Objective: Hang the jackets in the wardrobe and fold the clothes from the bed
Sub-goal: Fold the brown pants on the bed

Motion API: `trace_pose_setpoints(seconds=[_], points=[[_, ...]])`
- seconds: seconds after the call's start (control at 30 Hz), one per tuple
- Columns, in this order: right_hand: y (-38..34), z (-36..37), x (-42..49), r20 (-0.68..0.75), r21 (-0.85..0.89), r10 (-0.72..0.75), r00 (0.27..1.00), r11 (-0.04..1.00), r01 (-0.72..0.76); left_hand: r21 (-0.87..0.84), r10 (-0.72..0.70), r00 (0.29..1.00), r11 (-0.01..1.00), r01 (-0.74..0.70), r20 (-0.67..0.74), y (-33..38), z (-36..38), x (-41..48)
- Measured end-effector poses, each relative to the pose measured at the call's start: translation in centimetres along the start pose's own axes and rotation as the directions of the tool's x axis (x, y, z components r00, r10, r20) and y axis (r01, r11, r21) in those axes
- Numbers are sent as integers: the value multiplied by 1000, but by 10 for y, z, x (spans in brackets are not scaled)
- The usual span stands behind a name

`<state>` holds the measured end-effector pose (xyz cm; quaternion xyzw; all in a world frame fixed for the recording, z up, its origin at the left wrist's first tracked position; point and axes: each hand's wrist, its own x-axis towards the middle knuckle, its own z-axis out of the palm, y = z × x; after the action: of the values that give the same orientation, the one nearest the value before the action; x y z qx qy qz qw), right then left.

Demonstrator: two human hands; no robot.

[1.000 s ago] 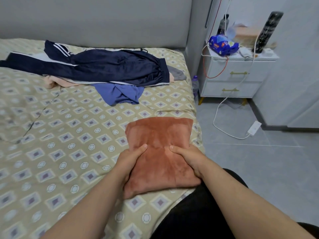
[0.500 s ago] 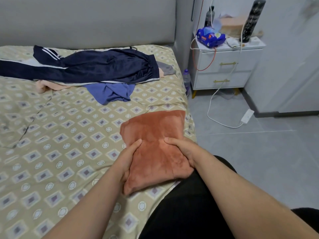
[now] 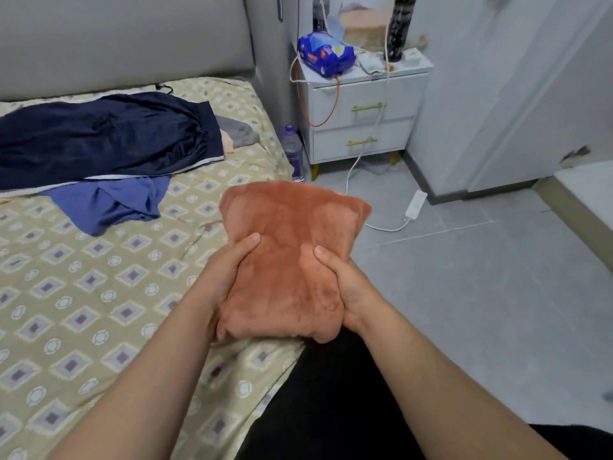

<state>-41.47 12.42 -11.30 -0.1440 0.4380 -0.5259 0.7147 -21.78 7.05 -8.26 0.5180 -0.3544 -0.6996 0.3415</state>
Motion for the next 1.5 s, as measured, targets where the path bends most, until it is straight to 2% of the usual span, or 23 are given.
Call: trace_pose_setpoints(seconds=[0.23, 0.37, 0.47, 0.57, 0.67, 0.9, 1.1, 1.2, 1.37, 1.5], points=[[-90, -125, 31, -178, -70, -106, 978, 993, 95, 72, -4, 1000, 997, 2, 28, -22, 136, 85], [-123, -200, 47, -307, -64, -107, 946, 994, 91, 152, -94, 995, 985, 86, 45, -44, 209, 141], [-148, -230, 46, -394, -60, -101, 914, 995, 84, 206, -178, 983, 964, 166, 38, -43, 252, 162], [-187, -238, 36, -401, -24, -78, 913, 997, 74, 236, -200, 978, 955, 181, 59, -23, 291, 169], [-246, -224, 14, -422, -23, -92, 902, 996, 90, 229, -214, 974, 954, 191, 78, 30, 333, 158], [-426, -138, -72, -464, -82, -176, 868, 984, 156, 244, -183, 967, 960, 137, 175, 215, 425, 96], [-569, -51, -157, -464, -158, -293, 836, 956, 248, 183, -103, 947, 982, 48, 305, 363, 491, 36], [-629, -14, -187, -474, -211, -375, 797, 927, 310, 165, -31, 933, 986, -31, 360, 425, 521, 21], [-704, 18, -232, -541, -237, -498, 678, 863, 446, 149, -22, 834, 986, -72, 551, 504, 570, 1], [-755, 25, -264, -556, -226, -553, 620, 819, 527, 145, 23, 706, 973, -178, 707, 551, 613, -6]])
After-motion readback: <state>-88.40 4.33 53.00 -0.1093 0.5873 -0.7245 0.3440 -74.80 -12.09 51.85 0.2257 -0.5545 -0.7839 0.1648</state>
